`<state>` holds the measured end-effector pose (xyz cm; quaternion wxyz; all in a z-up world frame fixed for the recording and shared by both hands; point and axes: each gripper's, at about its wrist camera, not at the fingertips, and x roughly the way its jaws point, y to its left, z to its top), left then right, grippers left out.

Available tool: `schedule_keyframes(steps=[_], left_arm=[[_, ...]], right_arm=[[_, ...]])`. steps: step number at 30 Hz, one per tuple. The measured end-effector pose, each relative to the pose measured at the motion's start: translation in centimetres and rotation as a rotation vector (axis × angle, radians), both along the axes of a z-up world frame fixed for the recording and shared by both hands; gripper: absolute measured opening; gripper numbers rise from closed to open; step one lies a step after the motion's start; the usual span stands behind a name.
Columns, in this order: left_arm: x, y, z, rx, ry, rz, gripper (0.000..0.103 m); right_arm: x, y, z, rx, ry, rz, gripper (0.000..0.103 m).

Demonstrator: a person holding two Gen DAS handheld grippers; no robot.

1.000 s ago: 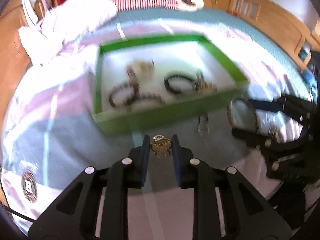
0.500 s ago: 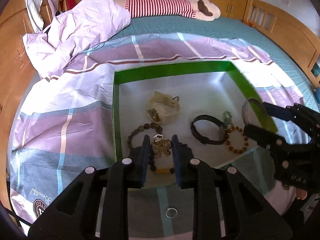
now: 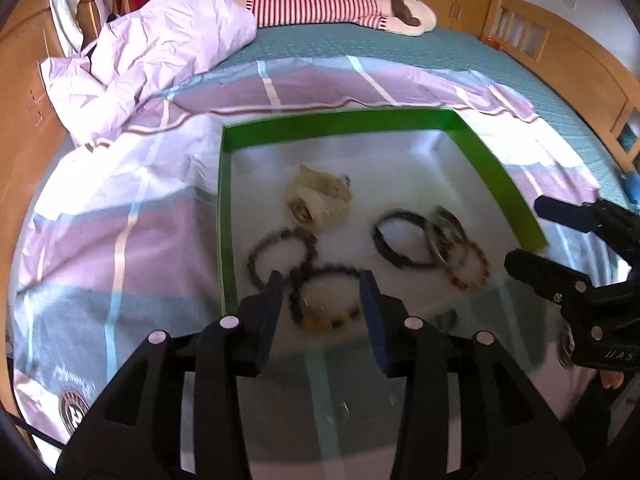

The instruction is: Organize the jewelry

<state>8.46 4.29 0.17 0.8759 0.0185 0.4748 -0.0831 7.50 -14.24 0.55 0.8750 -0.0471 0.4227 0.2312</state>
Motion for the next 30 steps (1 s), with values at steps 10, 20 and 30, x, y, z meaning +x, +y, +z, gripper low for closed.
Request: schedule_keyframes(steps=[10,20,30], left_arm=[[-4.6,0.7,-4.1,0.016,0.135,0.051,0.040],[-4.5,0.3,-5.6,0.048,0.183,0.050,0.052],[-3.6,2.5,-6.3,0.015,0.226,0.140,0.055]], right_arm=[[-1.3,2.2,-7.3,-0.097,0.162,0.077,0.043],[-1.7,4.1,-9.2,-0.008,0.181,0.185,0.050],[-5.1,6.8,-8.8,-0.146,0.144,0.353,0.051]])
